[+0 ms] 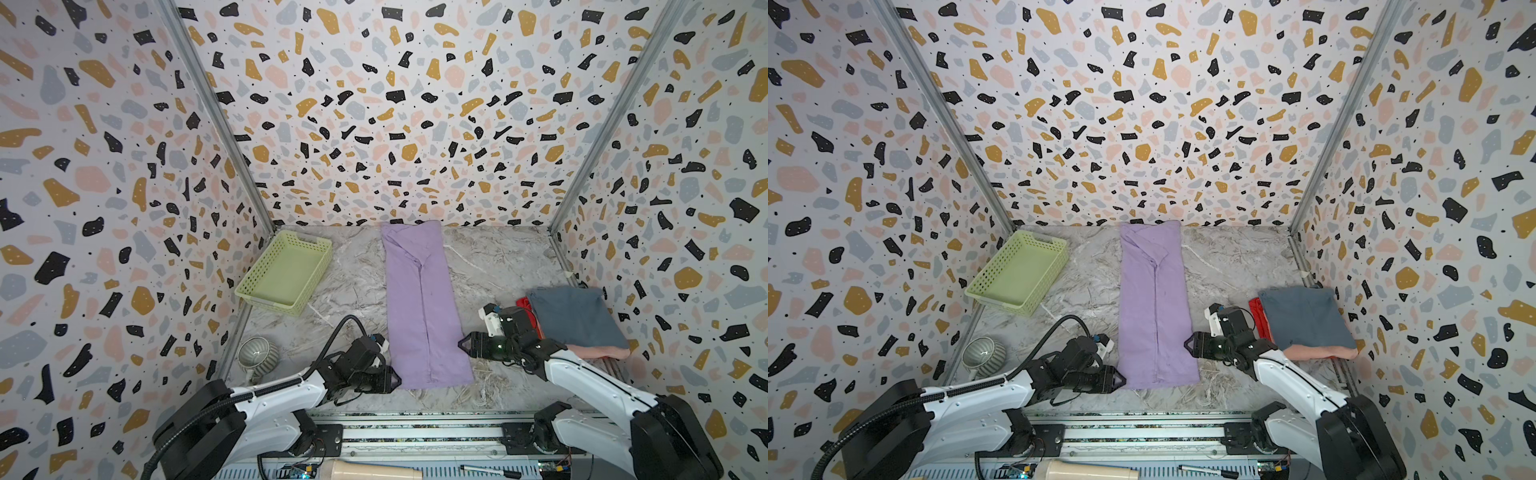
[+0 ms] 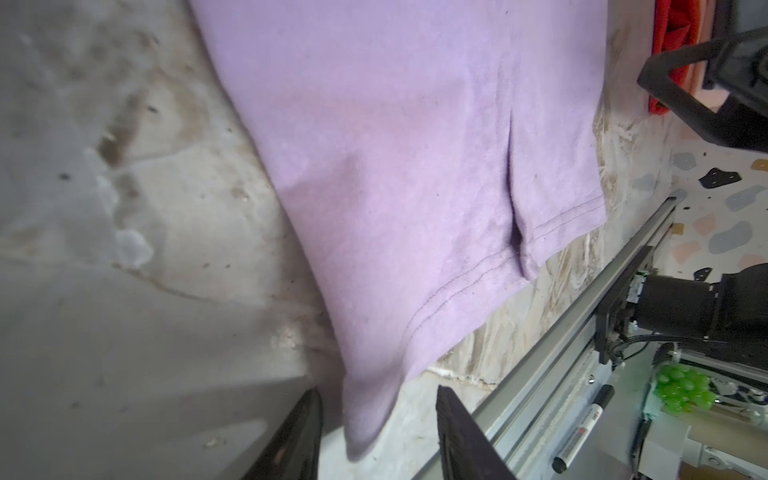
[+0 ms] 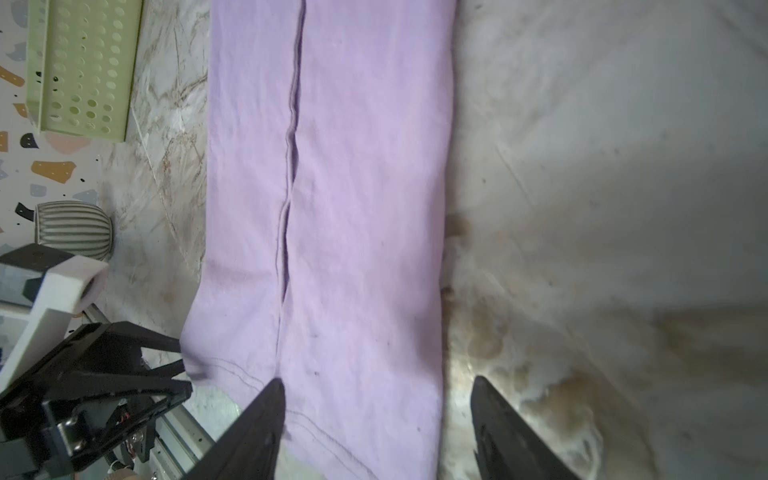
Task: Fold and stack the t-shirts
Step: 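Move both grippers to the strip's near end and grasp its corners, then lift the near end with both grippers and fold it onto the far half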
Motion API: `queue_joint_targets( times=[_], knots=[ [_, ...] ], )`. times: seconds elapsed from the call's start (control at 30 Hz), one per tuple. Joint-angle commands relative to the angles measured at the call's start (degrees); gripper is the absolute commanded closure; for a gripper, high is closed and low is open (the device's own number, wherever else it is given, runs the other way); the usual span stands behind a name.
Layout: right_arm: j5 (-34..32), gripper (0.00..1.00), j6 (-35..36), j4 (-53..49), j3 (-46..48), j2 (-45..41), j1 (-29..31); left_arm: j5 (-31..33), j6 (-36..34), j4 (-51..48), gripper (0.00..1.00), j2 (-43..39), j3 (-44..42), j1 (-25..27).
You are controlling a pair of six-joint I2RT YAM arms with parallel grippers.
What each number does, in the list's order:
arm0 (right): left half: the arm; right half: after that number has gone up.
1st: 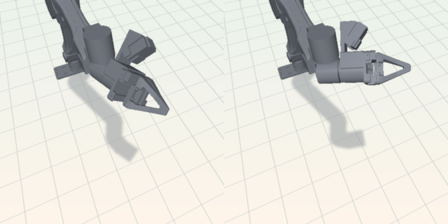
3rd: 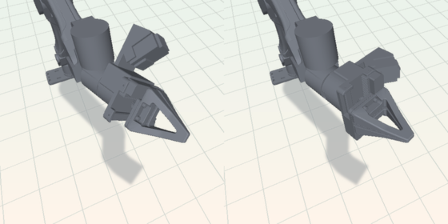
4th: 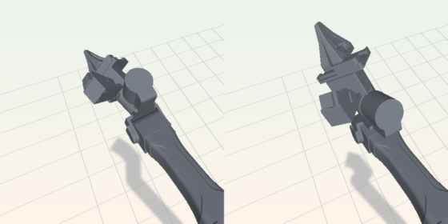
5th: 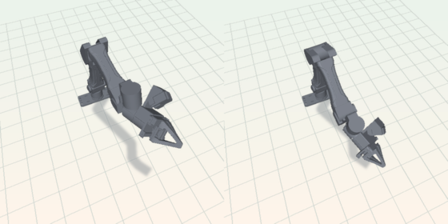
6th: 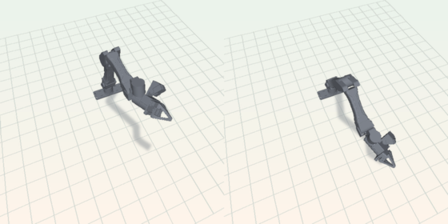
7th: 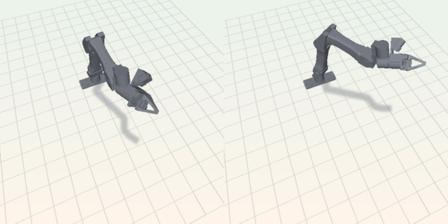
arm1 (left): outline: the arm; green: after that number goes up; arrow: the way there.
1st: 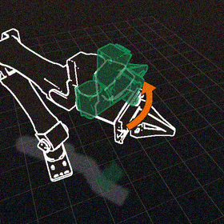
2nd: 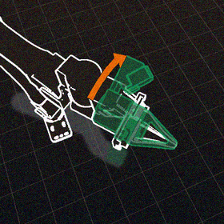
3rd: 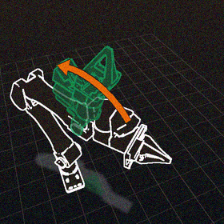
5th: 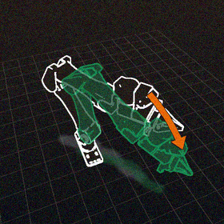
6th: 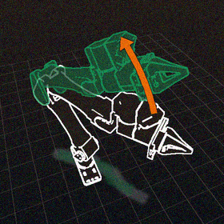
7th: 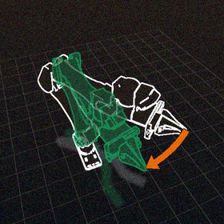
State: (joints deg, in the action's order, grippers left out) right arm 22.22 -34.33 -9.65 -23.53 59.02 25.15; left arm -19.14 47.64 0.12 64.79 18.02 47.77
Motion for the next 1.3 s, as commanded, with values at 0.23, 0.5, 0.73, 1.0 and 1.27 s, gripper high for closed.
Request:
queue_joint_targets(
  times=[0.23,0.5,0.73,1.0,1.27],
  knots=[
    [-0.4,0.38,-6.4,-5.3,7.8,-3.0,7.3,0.7,0.5,3.3,0.72,-0.1,-1.2,0.4],
    [-0.1,0.91,-7.0,-3.1,7.8,-2.2,10.6,1.0,0.7,3.8,0.96,-0.4,-1.1,0.8],
    [-1.6,1.00,-9.4,-12.9,3.4,-13.8,15.0,1.7,2.6,-4.8,1.00,-8.8,-2.0,4.8],
    [-4.3,1.00,-11.4,-13.5,-3.1,-17.9,20.7,2.8,7.1,-12.2,1.00,-22.0,0.2,6.0],
    [-12.5,1.00,-3.9,0.6,-14.4,-5.4,16.5,6.3,-3.9,-10.0,1.00,-10.3,13.1,-2.1]
  ],
)
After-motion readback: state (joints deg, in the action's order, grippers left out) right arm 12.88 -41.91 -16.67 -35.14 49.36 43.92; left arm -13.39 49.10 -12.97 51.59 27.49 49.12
